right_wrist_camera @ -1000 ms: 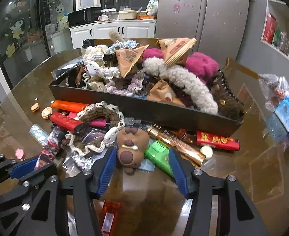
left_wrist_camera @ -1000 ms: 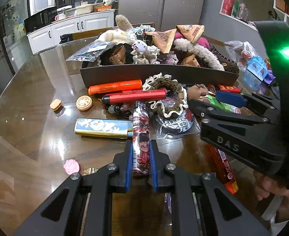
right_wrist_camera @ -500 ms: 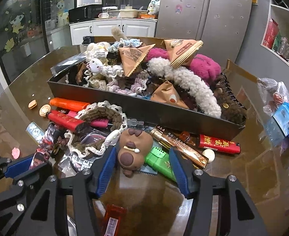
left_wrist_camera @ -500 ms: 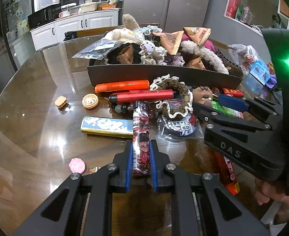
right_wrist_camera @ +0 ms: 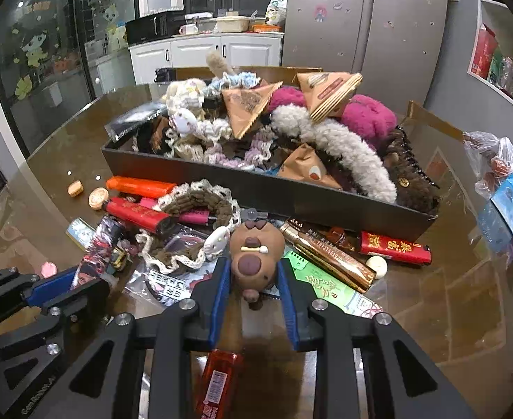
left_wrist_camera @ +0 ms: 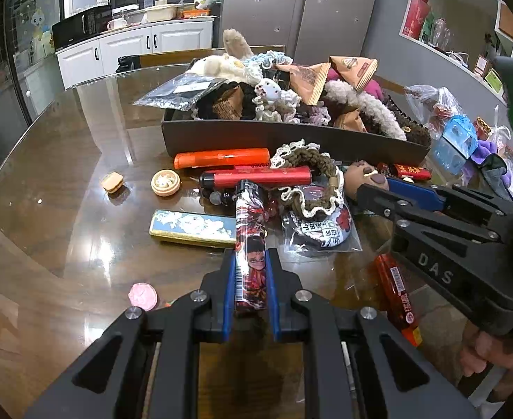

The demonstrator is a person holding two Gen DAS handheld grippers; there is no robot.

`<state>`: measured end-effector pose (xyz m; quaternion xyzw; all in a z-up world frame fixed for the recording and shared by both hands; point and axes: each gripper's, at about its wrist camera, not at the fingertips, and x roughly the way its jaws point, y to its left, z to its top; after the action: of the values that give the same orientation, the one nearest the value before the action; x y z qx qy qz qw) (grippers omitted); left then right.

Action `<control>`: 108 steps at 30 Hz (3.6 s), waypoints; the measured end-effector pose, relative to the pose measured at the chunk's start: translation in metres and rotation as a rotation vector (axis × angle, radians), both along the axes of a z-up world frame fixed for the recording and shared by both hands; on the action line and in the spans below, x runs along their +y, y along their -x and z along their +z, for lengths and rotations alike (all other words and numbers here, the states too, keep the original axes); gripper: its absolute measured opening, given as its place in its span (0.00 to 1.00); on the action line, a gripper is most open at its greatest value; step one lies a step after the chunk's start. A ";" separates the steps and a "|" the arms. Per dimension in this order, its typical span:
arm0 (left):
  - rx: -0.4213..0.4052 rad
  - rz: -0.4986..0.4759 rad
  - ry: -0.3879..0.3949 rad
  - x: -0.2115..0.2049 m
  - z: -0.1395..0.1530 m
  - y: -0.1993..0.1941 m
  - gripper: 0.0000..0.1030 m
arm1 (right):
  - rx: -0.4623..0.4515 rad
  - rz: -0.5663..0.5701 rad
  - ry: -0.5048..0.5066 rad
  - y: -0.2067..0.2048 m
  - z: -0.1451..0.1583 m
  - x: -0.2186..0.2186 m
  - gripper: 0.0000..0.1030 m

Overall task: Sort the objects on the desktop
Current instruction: 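Close the right gripper on the brown bear-shaped toy and lift it, then carry the candy tube and bear toy over the tray with both grippers, then open both grippers to drop the candy tube and bear toy into the tray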

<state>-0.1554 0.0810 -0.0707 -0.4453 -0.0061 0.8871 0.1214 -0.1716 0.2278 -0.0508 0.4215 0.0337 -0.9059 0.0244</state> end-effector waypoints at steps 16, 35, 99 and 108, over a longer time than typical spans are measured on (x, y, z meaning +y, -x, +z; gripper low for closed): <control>0.084 0.009 0.020 0.003 0.049 -0.002 0.16 | 0.040 -0.001 0.031 -0.017 0.028 -0.001 0.27; 0.142 0.019 0.063 0.014 0.095 0.020 0.16 | 0.131 -0.019 0.016 -0.006 0.085 0.006 0.27; 0.111 -0.034 0.024 0.044 0.093 0.217 0.17 | 0.125 0.027 0.041 0.151 0.093 0.026 0.27; 0.109 0.062 -0.012 0.017 0.097 0.216 0.83 | 0.149 -0.024 0.044 0.148 0.102 0.041 0.63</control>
<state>-0.3714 0.0984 0.0264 -0.3954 -0.0184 0.9132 0.0968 -0.3191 0.2687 0.0512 0.3526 0.0102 -0.9355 0.0201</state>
